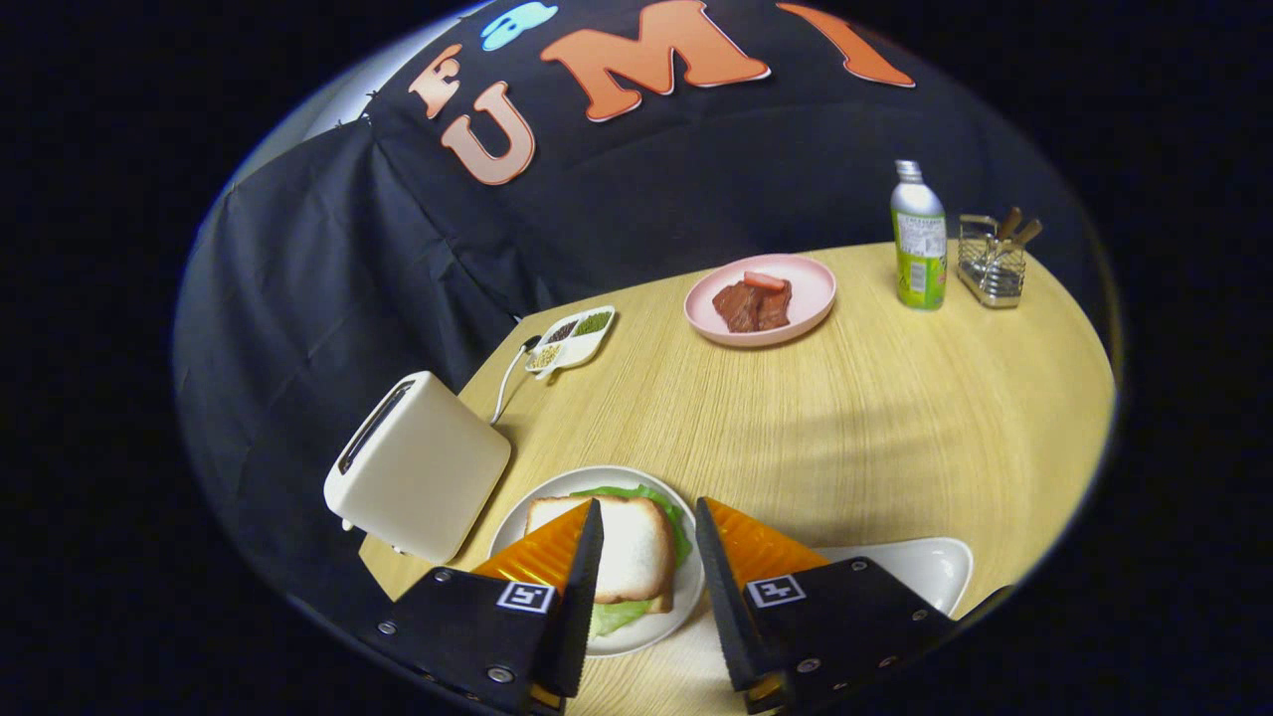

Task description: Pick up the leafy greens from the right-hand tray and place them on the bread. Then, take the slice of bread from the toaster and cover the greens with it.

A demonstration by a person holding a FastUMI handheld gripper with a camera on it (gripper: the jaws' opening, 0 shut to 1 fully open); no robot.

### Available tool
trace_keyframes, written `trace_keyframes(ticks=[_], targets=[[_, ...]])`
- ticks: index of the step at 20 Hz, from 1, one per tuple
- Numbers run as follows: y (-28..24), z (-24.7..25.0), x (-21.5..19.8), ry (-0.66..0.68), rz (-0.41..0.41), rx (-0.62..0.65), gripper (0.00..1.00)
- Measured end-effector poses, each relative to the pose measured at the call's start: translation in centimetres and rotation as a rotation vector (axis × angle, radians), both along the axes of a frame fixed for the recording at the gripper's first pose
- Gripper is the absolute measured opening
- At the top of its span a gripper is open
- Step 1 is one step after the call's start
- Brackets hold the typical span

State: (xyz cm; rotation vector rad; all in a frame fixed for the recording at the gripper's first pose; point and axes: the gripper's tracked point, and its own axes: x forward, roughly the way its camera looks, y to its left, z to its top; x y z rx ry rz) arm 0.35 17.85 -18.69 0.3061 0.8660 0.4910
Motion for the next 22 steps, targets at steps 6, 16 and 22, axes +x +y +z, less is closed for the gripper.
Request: trace_keyframes(ticks=[6, 16, 22], targets=[[-2.2, 5.0, 0.9, -0.216, -0.048, -0.066, 0.67], [-7.2, 15.3, 2.0, -0.646, -0.229, -0.170, 0.92], [-7.9, 17.6, 0.8, -0.767, -0.283, -0.155, 0.94]])
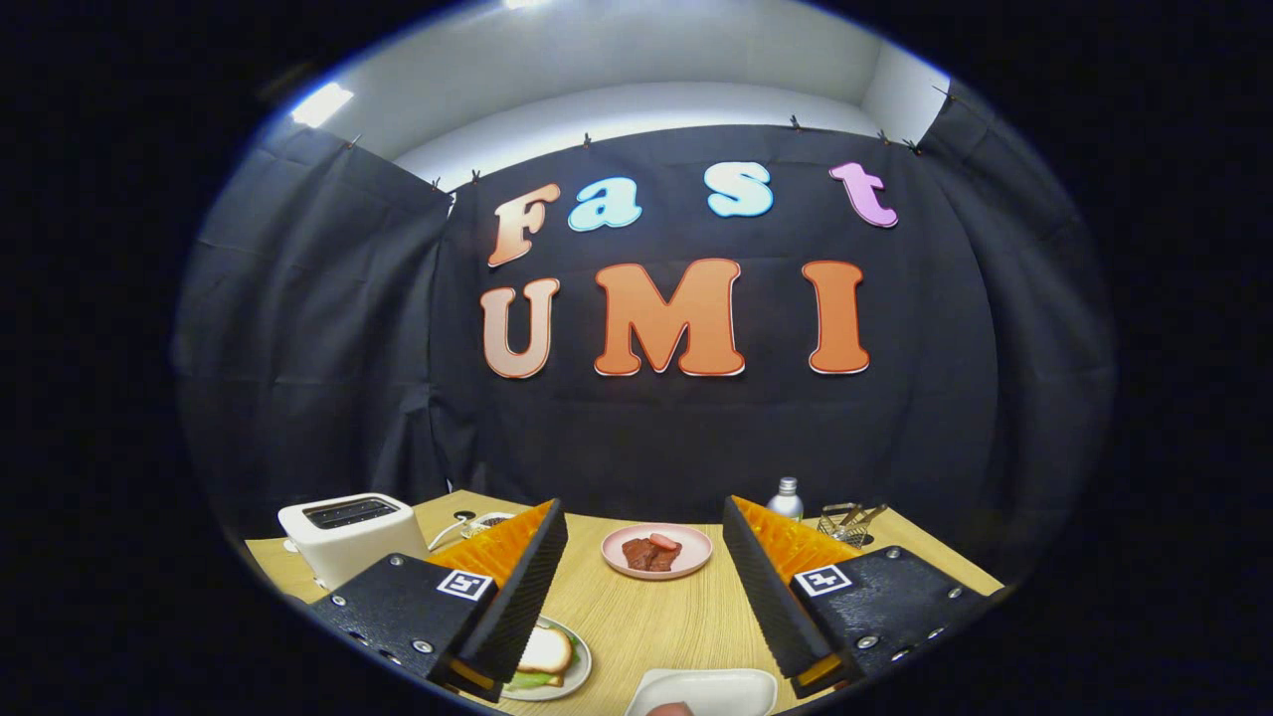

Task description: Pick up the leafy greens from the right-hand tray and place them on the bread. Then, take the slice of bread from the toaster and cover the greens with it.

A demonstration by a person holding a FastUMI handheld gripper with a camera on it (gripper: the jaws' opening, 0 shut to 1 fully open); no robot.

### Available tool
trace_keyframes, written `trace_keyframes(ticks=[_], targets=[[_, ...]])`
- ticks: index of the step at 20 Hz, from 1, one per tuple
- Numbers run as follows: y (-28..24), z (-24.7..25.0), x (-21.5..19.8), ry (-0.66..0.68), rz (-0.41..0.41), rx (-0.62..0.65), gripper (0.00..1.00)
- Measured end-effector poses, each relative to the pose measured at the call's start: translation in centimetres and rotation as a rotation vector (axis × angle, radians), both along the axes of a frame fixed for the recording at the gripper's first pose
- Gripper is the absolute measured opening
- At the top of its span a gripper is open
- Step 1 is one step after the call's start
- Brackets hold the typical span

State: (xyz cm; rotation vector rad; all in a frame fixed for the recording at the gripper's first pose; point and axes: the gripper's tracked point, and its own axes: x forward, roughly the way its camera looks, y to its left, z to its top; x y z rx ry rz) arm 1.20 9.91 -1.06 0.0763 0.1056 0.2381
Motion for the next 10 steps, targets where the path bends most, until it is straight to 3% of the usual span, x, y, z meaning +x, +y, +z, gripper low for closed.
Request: trace_keyframes(ticks=[7, 10], targets=[[-2.3, 0.8, -0.3, -0.072, -0.088, 0.026, 0.96], [-3.3, 1.2, -0.2, -0.111, -0.116, -0.020, 0.96]])
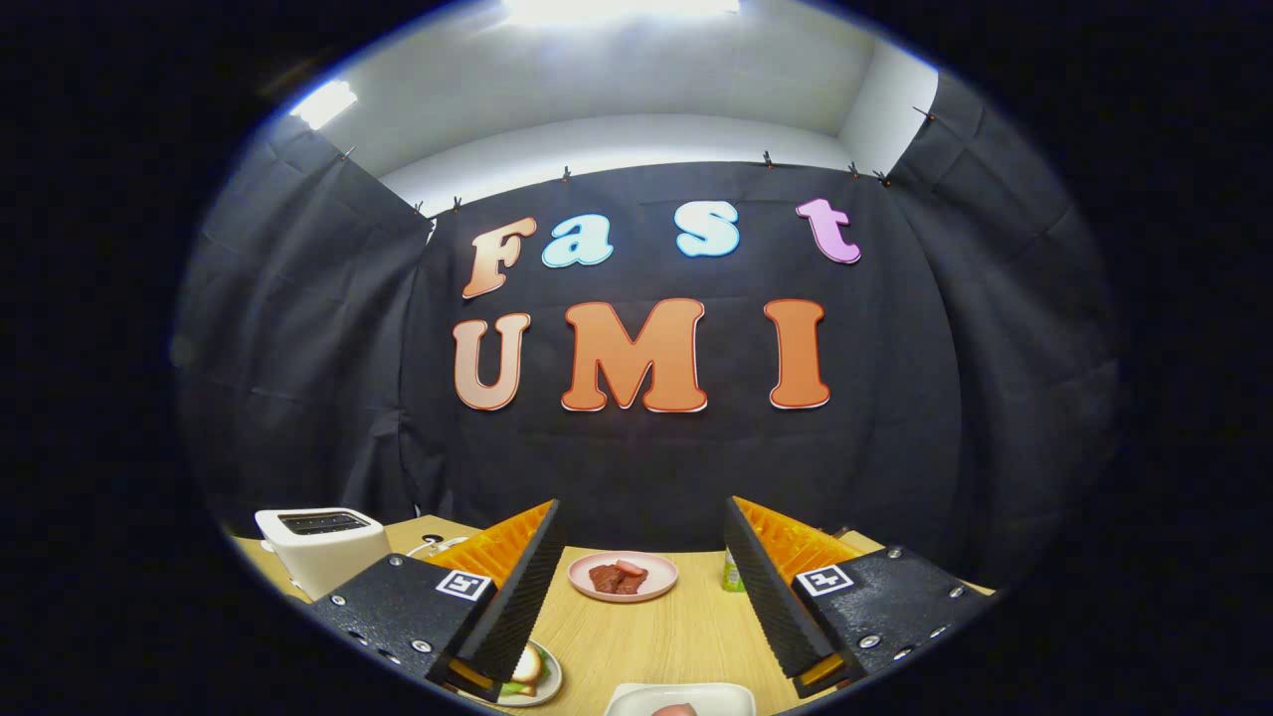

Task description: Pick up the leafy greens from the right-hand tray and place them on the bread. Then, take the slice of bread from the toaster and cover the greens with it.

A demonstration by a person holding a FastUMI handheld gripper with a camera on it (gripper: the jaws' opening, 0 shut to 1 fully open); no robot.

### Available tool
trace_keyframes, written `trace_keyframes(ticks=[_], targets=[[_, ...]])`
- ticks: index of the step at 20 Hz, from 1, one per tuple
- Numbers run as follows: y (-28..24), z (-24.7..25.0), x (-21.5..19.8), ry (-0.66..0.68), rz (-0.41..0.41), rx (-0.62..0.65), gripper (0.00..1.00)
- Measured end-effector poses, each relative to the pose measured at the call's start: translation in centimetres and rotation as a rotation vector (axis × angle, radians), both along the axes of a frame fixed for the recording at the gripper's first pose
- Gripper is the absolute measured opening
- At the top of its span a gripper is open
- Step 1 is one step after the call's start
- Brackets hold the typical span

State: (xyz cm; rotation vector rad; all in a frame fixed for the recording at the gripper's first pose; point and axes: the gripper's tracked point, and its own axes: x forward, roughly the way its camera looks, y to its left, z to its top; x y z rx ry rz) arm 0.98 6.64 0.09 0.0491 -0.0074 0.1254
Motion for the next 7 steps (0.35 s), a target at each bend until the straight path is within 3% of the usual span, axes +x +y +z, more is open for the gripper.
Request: trace_keyframes(ticks=[7], targets=[[0.80, 0.27, -0.94, -0.019, 0.008, -0.011, 0.96]])
